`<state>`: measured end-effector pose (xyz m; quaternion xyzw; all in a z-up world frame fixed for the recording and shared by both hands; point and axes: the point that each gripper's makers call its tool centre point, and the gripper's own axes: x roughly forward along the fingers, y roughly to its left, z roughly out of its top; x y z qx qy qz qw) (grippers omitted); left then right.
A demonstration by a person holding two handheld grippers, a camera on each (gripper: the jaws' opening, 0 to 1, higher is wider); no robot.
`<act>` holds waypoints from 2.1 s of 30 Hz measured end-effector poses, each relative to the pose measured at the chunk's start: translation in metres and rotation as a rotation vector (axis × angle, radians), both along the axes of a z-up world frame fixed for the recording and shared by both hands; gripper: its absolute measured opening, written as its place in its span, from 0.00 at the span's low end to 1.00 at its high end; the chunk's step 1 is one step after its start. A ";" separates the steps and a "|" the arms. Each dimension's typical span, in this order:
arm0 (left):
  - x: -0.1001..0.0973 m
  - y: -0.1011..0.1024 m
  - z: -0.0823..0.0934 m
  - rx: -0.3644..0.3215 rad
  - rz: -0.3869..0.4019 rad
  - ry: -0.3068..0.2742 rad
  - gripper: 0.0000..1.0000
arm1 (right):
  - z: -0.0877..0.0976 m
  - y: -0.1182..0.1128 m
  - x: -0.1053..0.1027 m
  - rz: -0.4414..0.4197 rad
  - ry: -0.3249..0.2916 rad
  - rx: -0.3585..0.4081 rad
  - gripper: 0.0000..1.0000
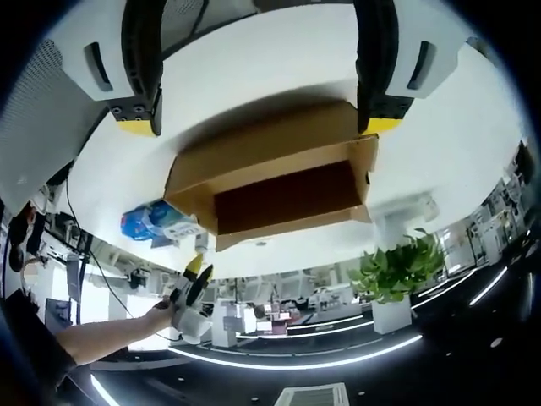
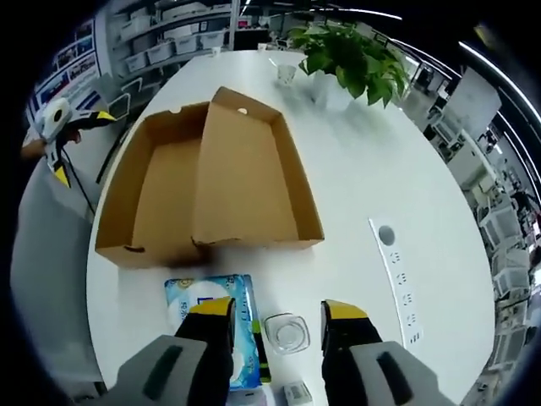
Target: Operate the shoe box by opening the lid, removing the specified soft item, and placing it in the target area until the item is outside and the box remains undamaged.
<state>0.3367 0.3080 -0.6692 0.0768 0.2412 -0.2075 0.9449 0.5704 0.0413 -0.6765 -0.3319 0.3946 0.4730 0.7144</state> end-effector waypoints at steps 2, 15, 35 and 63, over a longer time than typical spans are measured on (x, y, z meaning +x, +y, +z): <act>0.003 0.002 0.000 0.004 -0.003 0.001 0.95 | 0.002 0.004 -0.001 -0.016 0.003 0.014 0.38; 0.038 0.027 0.009 0.041 -0.003 0.009 0.94 | 0.012 0.021 0.003 -0.130 -0.016 0.105 0.38; 0.080 0.067 -0.008 0.019 0.128 0.103 0.79 | 0.007 0.048 0.009 -0.245 -0.066 0.186 0.31; 0.095 0.088 -0.040 -0.063 0.306 0.246 0.29 | -0.019 0.045 0.052 -0.738 -0.044 0.321 0.20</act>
